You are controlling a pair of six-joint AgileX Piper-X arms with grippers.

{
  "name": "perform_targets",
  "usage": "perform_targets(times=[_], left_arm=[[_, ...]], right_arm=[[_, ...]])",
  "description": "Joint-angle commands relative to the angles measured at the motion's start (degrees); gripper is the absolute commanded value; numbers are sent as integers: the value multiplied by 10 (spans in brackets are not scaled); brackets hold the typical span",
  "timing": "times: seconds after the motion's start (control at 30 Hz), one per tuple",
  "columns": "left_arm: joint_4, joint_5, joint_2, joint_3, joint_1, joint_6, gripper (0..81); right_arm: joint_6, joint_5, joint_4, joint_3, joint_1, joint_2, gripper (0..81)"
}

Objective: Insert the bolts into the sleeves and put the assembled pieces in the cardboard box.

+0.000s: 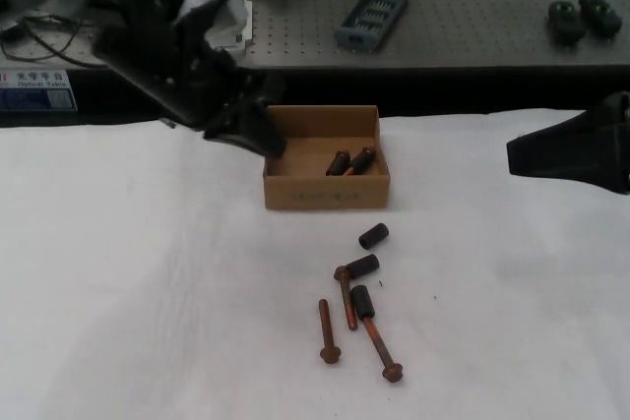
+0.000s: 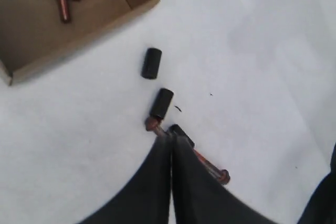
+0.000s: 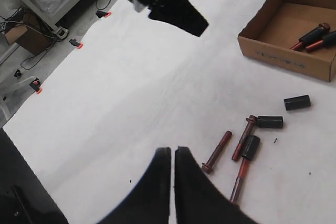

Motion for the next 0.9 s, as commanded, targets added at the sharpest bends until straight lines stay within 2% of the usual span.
perform_targets(times=[0.0,0.27,0.47,0.8,0.87], left_arm=[[32,5,-118,106,0,42,6],[-18,3,-268,302,0,66,6],[-33,14,-367,416,0,57,6],[-33,9,-521,516,0,57,6],[-35,3,-547,524,0,57,6]], right_arm=[[-5,-4,12,-2,-3,1,29],[12,0,112,-2,-2,1,29],[13,50,167,-2,11,1,28],[53,87,165,-2,93,50,7],[69,87,161,-2,111,69,77]])
